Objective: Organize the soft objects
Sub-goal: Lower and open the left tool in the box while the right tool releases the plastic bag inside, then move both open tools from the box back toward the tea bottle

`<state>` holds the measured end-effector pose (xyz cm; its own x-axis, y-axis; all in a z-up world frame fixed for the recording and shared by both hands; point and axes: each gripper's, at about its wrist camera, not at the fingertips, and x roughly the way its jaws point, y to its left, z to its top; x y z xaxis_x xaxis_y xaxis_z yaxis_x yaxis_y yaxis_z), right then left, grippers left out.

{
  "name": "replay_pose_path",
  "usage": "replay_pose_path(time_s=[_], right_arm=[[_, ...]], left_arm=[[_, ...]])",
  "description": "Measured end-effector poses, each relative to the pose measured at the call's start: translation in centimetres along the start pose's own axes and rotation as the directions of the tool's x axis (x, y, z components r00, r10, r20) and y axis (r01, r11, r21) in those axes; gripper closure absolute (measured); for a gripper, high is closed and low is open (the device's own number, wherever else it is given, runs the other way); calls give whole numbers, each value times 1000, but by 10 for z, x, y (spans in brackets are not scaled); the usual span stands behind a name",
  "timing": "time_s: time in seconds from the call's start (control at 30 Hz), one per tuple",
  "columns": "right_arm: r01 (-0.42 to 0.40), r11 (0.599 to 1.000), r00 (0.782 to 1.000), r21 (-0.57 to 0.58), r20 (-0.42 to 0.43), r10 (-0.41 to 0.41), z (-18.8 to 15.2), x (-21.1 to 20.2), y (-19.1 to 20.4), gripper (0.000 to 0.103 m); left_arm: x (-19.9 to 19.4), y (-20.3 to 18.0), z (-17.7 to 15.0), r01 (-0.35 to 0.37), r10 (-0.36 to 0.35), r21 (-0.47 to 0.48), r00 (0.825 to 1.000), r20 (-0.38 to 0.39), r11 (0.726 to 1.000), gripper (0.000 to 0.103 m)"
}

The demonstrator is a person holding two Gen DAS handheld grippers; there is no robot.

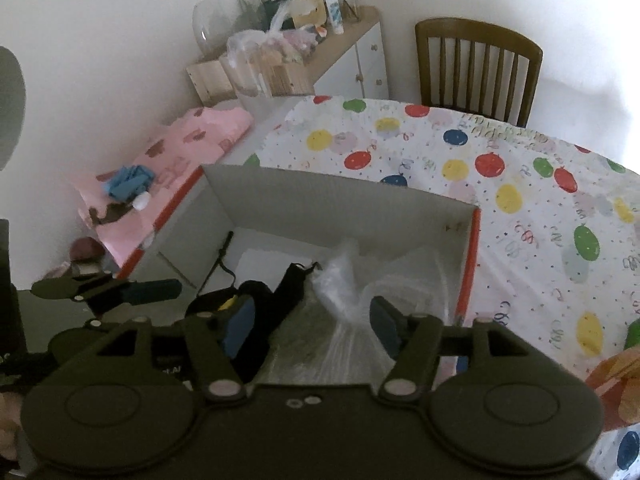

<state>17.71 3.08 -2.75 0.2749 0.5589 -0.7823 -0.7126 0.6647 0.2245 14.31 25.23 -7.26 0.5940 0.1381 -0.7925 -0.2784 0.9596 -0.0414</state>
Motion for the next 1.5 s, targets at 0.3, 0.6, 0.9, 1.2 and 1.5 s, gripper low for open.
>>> replay_pose_path(time_s=[0.3, 0.6, 0.9, 1.2, 1.5], right_arm=[[-40, 997, 996, -61, 75, 44, -17, -46, 4, 32], [-15, 995, 987, -97, 160, 30, -48, -100, -9, 21], [-1, 999, 976, -39, 218, 9, -81, -144, -48, 7], [38, 999, 968, 25, 247, -43, -109, -172, -99, 2], [72, 991, 962, 116, 255, -99, -137, -200, -163, 2]], left_arm=[[-35, -11, -1, 18, -17, -10, 996, 85, 1000, 38], [-71, -45, -6, 59, -62, 27, 985, 158, 998, 28], [-85, -86, -13, 122, -129, 52, 978, 165, 991, 19], [-86, -139, -17, 204, -213, 66, 961, 174, 977, 7], [-77, -202, -19, 239, -252, 93, 950, 181, 967, 2]])
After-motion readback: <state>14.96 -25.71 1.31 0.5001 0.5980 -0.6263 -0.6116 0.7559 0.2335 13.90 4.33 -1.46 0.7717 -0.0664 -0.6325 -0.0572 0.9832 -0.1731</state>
